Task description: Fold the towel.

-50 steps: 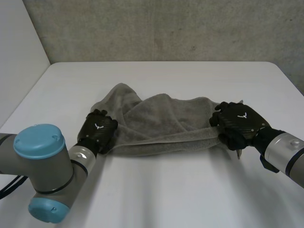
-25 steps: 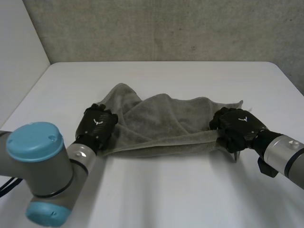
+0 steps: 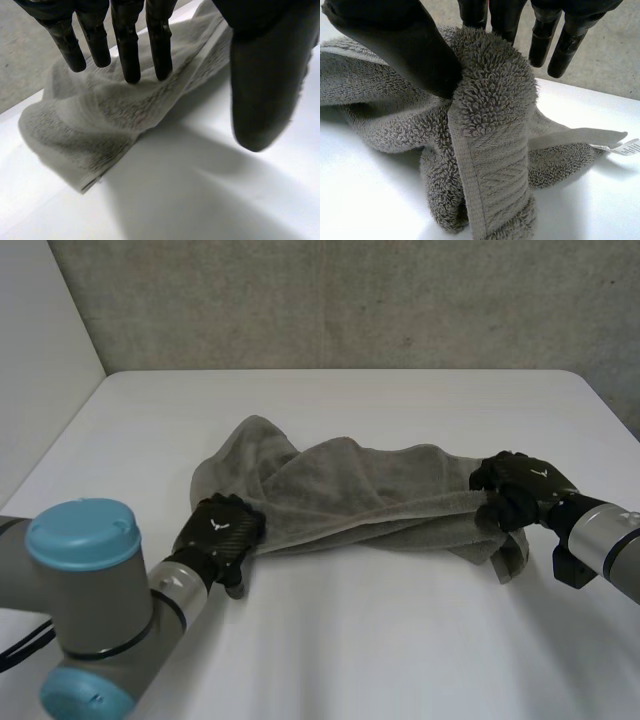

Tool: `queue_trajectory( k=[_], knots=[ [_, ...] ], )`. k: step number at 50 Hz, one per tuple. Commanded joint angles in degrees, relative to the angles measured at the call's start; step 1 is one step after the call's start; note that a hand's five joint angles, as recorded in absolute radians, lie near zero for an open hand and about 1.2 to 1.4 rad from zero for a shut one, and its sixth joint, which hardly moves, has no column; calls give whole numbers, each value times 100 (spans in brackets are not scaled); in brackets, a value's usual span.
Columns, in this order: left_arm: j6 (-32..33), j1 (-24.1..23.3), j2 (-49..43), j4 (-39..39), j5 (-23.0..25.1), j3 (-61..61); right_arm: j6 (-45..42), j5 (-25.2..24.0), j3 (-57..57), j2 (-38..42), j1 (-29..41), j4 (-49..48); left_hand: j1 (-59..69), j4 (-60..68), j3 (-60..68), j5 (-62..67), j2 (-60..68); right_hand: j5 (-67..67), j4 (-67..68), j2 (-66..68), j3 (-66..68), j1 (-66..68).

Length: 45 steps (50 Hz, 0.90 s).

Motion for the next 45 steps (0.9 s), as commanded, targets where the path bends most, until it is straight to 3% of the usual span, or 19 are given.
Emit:
queue_trajectory(
  k=[1,19,21,22,23,24,26,30,32,39,45],
  knots=[
    [3,-12,-493,144,-674,475,-27,-24,49,-16,-2,14,-693,-336,-294,-446,-655,306,-437,443,-247,513],
    [3,-152,-994,240,-736,1231,-27,-50,67,-16,-10,14,47,-336,-294,294,85,306,-437,443,-247,513],
    [-15,-152,-1056,240,-745,1398,-27,-50,67,-16,-19,5,1450,-336,-294,1698,1489,306,-437,443,-247,513],
    [-15,-152,-1056,240,-745,1398,-27,-50,67,-16,-19,5,1460,-336,-294,1707,1498,306,-437,443,-247,513],
    [-41,-144,-1073,240,-745,1477,-27,-50,58,-16,-45,14,2892,-336,-294,3140,2931,306,-437,443,-247,513],
    [-41,-143,-1073,240,-745,1478,-27,-68,49,-25,-72,14,2906,-336,-294,3154,2945,306,-437,443,-247,513],
    [-216,-91,-1021,214,-701,1548,-27,-77,41,-34,-98,31,5181,-336,-294,5428,5219,306,-437,443,-247,513],
    [-463,-56,-906,188,-648,1495,-18,-59,41,-200,-160,75,5192,-336,-294,5439,5230,306,-437,443,-247,513],
    [-664,49,-435,161,-561,1390,-18,-59,32,-305,-151,102,5192,-336,-294,5439,5230,306,-437,443,-247,513],
    [-692,120,349,144,-165,995,-141,-182,49,-711,-134,409,5192,-336,-294,5439,5230,306,-437,443,-247,513],
    [-691,278,614,-110,-77,749,-877,-191,163,-755,-142,611,5192,-336,-294,5439,5230,306,-437,443,-247,513]
  ],
)
